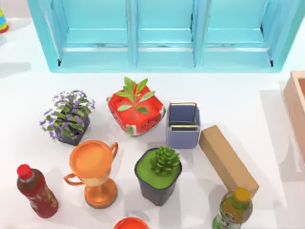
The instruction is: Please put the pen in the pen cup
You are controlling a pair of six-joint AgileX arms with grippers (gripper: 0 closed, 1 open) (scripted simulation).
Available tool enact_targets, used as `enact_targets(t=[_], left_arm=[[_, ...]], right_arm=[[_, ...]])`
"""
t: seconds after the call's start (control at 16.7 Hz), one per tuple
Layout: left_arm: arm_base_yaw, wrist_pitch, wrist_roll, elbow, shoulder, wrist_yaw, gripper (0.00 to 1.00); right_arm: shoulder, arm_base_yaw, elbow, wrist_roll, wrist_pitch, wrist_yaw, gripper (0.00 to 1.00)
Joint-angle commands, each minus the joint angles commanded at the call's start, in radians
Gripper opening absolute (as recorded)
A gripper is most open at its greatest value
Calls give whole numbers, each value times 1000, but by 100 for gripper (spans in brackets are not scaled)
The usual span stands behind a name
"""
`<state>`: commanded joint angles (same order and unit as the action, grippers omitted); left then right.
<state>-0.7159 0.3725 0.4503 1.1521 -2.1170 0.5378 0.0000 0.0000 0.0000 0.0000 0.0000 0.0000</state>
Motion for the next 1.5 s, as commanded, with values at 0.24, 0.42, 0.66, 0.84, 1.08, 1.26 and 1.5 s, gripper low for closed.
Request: enact_targets(t=[0.24, 0.42, 0.66, 0.84, 1.08, 1.26, 1.5], left_arm=[[-70, 100, -46, 20, 101, -21, 0], [-139, 219, -109, 38, 161, -9, 0], [-250, 453, -245, 64, 299, 9, 0], [-338, 642, -352, 82, 411, 20, 0], [-418, 801, -450, 86, 526, 31, 0], [-430, 822, -462, 86, 542, 34, 0], [-418, 810, -458, 89, 538, 23, 0]], right_arm=[[0, 0, 0, 0, 0, 0, 100], [0, 0, 0, 0, 0, 0, 100], [0, 0, 0, 0, 0, 0, 100], [0, 0, 0, 0, 0, 0, 100], [0, 0, 0, 0, 0, 0, 100], [0, 0, 0, 0, 0, 0, 100], [0, 0, 0, 0, 0, 0, 100]])
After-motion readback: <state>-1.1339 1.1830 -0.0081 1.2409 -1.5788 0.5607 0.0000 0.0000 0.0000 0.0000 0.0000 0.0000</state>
